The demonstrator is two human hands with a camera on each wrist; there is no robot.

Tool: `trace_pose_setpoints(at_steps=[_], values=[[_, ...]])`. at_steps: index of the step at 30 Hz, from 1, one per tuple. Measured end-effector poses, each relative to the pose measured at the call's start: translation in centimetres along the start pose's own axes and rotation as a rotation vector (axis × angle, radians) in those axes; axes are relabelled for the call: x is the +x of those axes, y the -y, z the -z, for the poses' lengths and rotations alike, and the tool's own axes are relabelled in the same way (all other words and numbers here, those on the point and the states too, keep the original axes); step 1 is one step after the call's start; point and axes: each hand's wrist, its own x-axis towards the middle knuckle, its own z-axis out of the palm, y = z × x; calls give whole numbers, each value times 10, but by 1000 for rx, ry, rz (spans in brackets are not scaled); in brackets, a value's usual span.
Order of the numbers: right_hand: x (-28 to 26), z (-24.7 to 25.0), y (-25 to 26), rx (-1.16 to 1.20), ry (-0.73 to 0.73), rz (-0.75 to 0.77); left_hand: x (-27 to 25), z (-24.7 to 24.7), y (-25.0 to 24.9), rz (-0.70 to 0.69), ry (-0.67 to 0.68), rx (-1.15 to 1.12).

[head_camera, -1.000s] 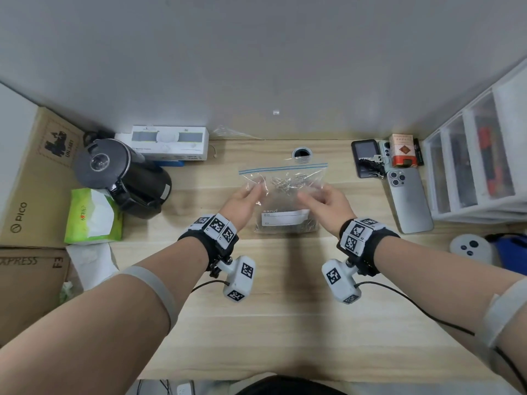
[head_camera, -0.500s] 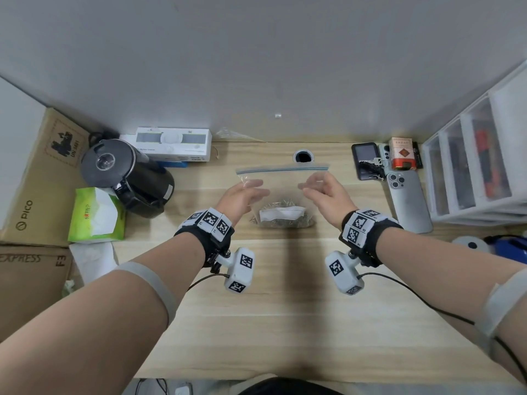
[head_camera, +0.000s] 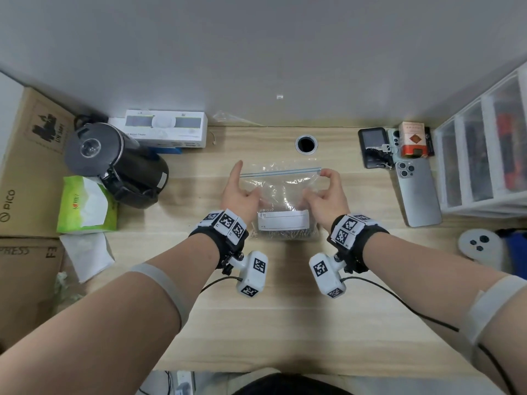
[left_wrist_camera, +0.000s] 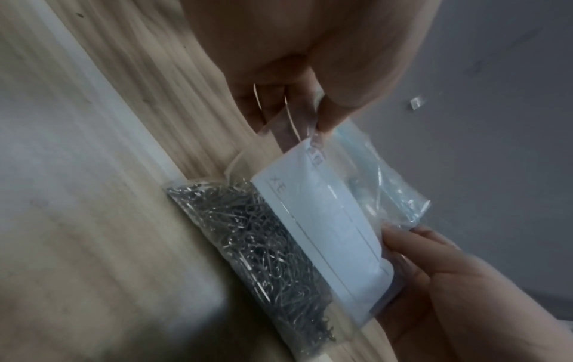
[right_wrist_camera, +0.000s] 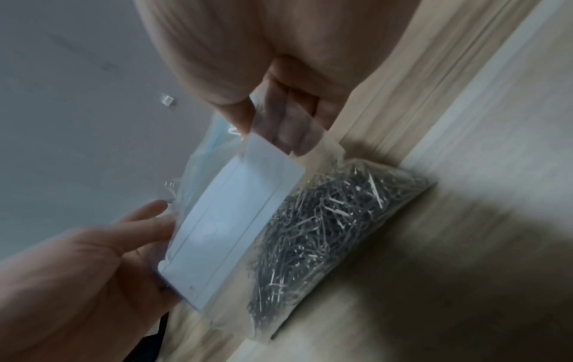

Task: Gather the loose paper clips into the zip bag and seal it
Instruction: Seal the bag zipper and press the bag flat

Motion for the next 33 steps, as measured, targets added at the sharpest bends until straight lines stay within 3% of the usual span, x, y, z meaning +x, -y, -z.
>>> trace_pose_setpoints(at_steps=[7,12,15,17,23,28,33], values=[[11,3,6,-40,-43,117,2,-3,-19,24,6,-16],[20,3,5,-30,83,113,8,1,-22,-22,96,-6],[18,10,9,41,194,84,7,5,-19,-65,216,5],[18,14,10,-46,277,99,7,5,-15,-63,289,12],[15,18,12,-277,460,192,5,4,-12,-192,374,346],[24,14,4,-437,412,182,4,0,-19,-162,392,639],[28,12,5,-590,390,152,1,-4,-27,-170,361,793]])
